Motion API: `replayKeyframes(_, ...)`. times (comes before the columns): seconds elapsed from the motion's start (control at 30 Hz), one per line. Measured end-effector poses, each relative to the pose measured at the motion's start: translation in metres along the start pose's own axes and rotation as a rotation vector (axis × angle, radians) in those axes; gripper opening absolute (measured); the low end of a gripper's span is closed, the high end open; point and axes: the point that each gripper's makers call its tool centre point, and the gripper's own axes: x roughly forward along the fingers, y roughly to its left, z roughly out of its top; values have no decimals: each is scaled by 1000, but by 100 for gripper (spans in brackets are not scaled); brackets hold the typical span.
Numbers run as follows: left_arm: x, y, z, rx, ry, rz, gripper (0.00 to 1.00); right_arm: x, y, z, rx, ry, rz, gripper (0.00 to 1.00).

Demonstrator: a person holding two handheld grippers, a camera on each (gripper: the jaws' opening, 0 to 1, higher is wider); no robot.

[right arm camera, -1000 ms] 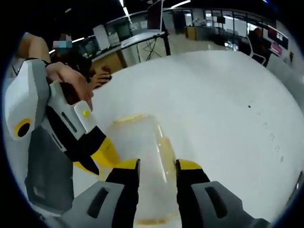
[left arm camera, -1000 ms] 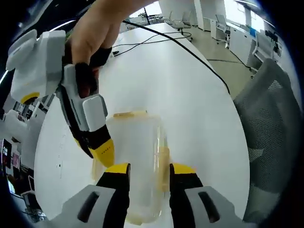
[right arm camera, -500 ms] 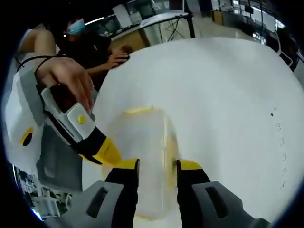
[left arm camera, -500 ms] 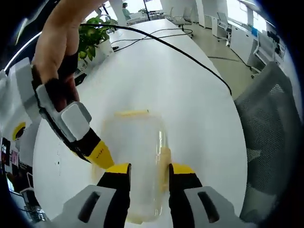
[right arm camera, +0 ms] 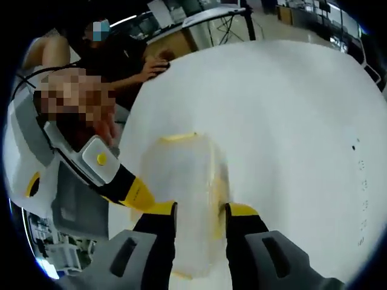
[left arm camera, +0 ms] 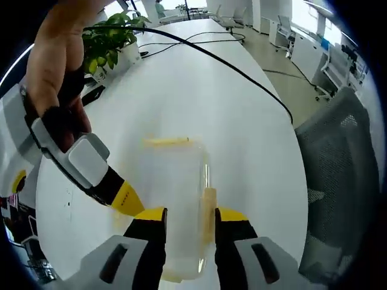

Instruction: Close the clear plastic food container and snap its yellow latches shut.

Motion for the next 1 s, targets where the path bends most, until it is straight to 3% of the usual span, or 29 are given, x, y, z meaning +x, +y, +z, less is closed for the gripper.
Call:
replayKeyframes(0.5,3,1,0,5,33,-25,24,3,2,-3,64,-13,41,31)
replayKeyframes(1.0,5,2,-2,-3,66,1,23,5,3,-4,66,12,28,28)
